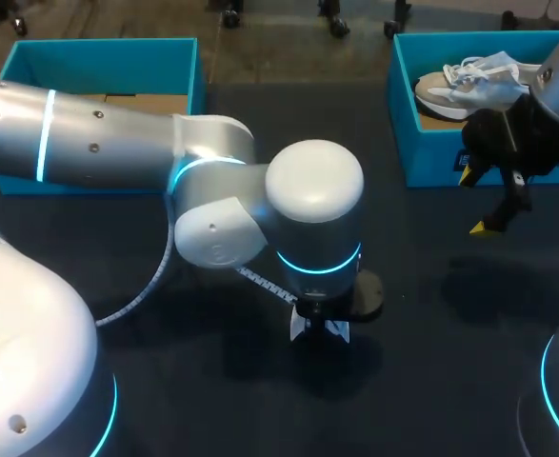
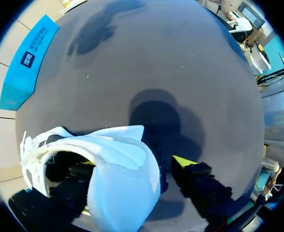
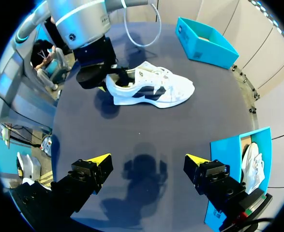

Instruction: Take the shoe out of the shoebox, open the shoe tongue, remove and reinsert the insole, then place the shoe into the shoebox

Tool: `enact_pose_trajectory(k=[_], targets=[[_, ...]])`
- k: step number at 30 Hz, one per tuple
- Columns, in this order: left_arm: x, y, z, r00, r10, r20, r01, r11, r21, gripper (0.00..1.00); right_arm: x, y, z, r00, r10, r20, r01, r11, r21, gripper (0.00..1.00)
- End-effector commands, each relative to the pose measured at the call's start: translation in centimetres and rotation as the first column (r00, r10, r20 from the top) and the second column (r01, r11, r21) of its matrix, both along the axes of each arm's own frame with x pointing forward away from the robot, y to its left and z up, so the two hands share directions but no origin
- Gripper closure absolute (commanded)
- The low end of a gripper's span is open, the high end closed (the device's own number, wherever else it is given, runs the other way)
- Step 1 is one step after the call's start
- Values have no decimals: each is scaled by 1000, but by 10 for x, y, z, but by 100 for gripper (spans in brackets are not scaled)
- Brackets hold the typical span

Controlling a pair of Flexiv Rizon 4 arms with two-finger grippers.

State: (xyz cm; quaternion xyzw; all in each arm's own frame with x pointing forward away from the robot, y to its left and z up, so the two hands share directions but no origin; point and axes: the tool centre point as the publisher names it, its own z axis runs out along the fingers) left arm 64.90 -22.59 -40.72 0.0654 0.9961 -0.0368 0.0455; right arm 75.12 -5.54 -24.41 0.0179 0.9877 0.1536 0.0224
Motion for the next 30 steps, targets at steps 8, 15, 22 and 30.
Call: enact_pose_trajectory(k=[8,15,22,30], targets=[[-2,2,-8,998,35,-61,-34,999,18,100,-1,0,-1,1000,-1,1,1,1000,-1,0],[3,11,16,993,59,-104,-52,997,65,100,-1,0,-1,1000,-1,1,1,1000,-1,0],[7,20,61,997,59,-51,-55,995,79,100,-1,0,-1,1000,-1,1,1,1000,-1,0],[16,27,110,995,102,-5,-102,993,51,100,-1,0,-1,1000,-1,1,1,1000,-1,0]])
